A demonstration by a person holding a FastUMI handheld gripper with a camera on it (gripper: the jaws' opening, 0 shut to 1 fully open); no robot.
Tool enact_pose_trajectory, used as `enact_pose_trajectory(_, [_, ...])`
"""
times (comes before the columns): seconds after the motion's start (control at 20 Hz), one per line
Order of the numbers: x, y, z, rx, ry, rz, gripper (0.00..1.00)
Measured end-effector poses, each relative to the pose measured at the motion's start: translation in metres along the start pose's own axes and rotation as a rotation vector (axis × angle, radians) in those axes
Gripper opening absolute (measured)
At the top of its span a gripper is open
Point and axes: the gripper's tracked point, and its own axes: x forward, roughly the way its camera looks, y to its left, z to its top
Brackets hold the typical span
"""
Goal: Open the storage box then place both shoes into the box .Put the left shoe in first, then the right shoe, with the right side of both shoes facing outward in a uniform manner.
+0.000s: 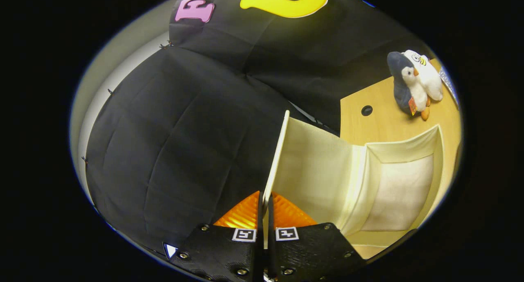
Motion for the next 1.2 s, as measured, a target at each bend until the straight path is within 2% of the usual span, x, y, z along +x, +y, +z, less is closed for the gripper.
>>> enact_pose_trajectory(0.35, [0.078, -0.006, -0.034, -0.061, 0.047, -0.079, 0.06])
enact_pose_trajectory(0.4, [0.086, -0.012, -0.035, -0.073, 0.054, -0.102, 0.12])
enact_pose_trajectory(0.6, [0.094, -0.032, -0.046, -0.109, 0.09, -0.151, 0.71])
enact_pose_trajectory(0.65, [0.091, -0.032, -0.048, -0.106, 0.101, -0.158, 0.71])
enact_pose_trajectory(0.75, [0.081, -0.032, -0.052, -0.097, 0.108, -0.156, 0.85])
enact_pose_trajectory(0.8, [0.073, -0.032, -0.047, -0.103, 0.094, -0.157, 0.95])
enact_pose_trajectory(0.9, [0.058, -0.027, -0.037, -0.128, 0.068, -0.147, 0.96])
enact_pose_trajectory(1.2, [-0.038, -0.027, -0.005, -0.159, -0.017, -0.154, 0.96])
